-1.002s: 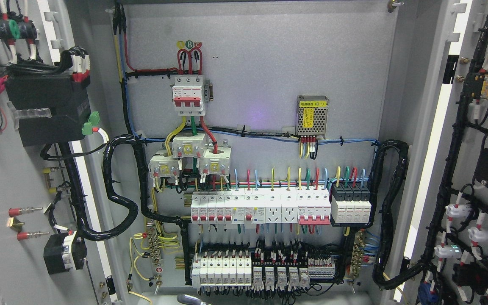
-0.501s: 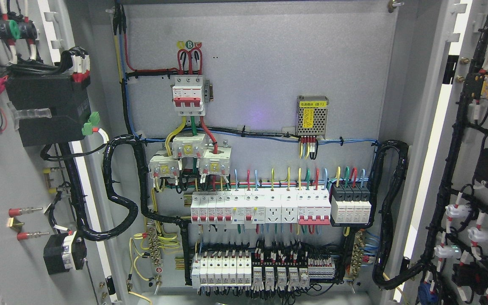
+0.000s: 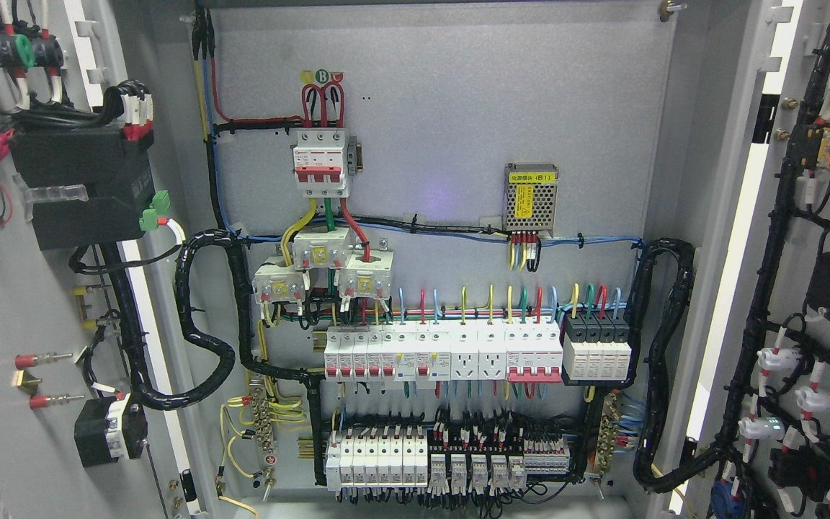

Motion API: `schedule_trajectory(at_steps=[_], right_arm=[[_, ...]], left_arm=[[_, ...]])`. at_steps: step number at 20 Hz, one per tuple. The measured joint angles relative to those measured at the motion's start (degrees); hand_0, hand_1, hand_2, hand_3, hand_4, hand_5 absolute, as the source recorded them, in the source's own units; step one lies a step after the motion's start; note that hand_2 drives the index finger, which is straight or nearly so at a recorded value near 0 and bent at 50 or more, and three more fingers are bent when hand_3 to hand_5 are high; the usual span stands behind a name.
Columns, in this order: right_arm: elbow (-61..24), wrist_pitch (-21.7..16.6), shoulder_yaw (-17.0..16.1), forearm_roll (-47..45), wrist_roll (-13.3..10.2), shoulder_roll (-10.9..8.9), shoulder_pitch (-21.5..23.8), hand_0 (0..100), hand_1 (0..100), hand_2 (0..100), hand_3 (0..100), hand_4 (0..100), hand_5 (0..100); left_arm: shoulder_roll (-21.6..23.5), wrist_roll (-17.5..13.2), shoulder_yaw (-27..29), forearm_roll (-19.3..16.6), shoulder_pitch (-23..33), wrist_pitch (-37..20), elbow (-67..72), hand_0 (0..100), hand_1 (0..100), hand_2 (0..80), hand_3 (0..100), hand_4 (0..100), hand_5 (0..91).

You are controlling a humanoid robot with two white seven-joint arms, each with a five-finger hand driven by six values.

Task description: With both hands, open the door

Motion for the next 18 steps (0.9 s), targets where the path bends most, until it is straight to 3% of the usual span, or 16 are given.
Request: schedule_trajectory(at_steps=[8,12,18], right_arm=[[-1.9,-6.6,-3.6,0.1,0.0,-2.86,6.2,0,0,0,0,0,0],[-3.0,-10.4,-5.2,0.1,-0.2,-4.70,9.2,0,0,0,0,0,0],[-4.5,-15.8,-7.5,0.2,-0.1,-7.55,12.3,0,0,0,0,0,0]], left_arm=[[2.7,0.0,-4.6,-0.1,6.9,0.1,-25.1,0,0,0.0,0,4,0.0],[4.0,0.2,-6.9,-0.6,9.8,-3.8,-35.6,0,0,0.0,0,4,0.0],[5.4,0.2,-9.6,-1.4,12.7,-14.1,-48.1,0,0,0.0,0,4,0.0]])
